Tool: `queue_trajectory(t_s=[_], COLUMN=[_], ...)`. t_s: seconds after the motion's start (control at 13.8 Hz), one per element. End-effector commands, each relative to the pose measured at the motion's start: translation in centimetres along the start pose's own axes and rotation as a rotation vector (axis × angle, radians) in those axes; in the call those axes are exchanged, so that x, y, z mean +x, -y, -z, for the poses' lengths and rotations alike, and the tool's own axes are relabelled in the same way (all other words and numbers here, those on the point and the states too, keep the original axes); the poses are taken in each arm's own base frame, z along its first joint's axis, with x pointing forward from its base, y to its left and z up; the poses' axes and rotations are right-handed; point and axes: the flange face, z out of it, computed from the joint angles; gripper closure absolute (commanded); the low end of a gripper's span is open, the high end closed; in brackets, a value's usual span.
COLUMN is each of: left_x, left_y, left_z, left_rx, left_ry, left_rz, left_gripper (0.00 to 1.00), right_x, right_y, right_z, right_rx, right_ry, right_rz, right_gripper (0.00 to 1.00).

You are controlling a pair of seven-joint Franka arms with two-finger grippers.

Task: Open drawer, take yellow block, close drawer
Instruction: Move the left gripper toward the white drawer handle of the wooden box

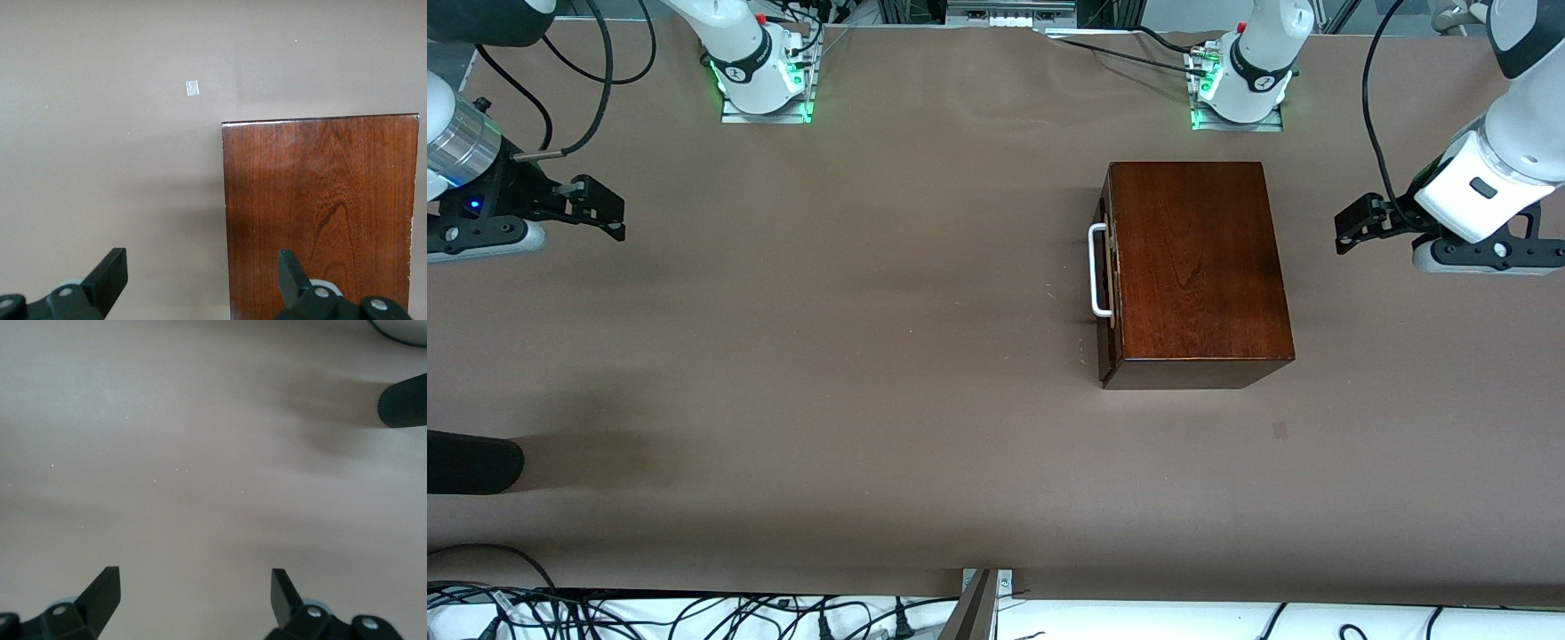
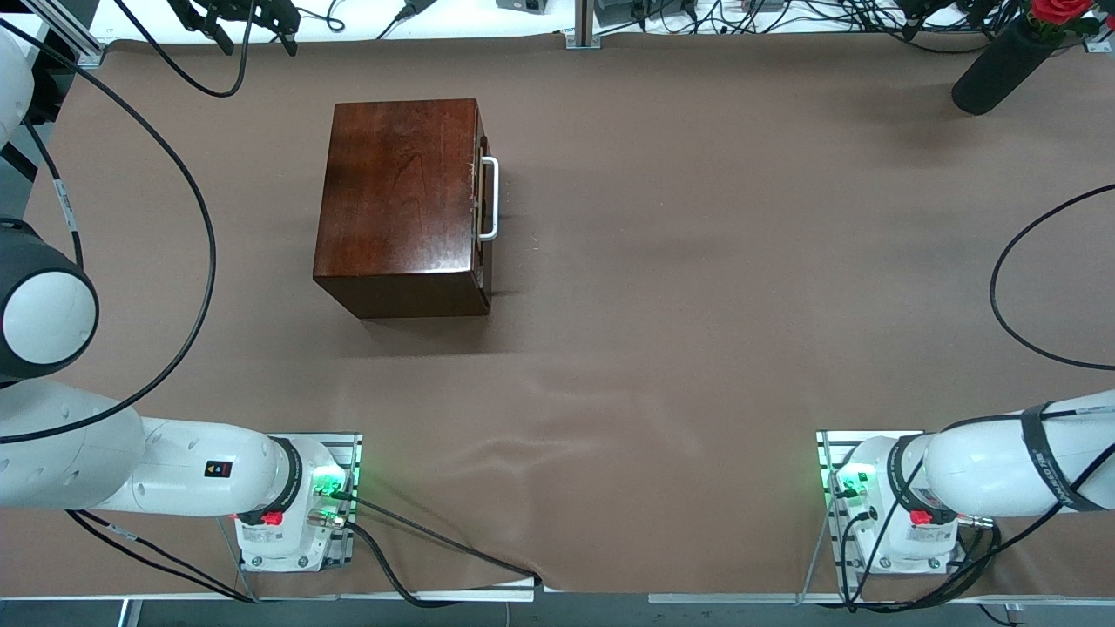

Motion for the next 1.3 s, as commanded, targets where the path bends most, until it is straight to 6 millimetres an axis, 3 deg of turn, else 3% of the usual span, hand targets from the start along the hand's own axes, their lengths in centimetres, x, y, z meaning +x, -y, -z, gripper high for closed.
queue_trajectory(t_s=[0.0,1.01,1.23], left_x=[0.3,0.2,-1.0], left_y=[0.1,-0.5,-2.7], left_z=[0.6,0.6,-0.2], left_rx=[0.008,0.008,0.016], left_ry=[0.006,0.017,0.100], left_rz=[-0.023,-0.032,-0.064], left_gripper=[0.00,0.00,0.00], right_x=[0.0,0.0,0.0], right_y=[0.0,0.0,0.0], right_z=[0.5,0.5,0.5], right_rx=[0.003,0.003,0.003], right_ry=[0.006,0.006,0.006], right_rz=[-0.011,-0.011,-0.011], right_gripper=[0.00,0.00,0.00])
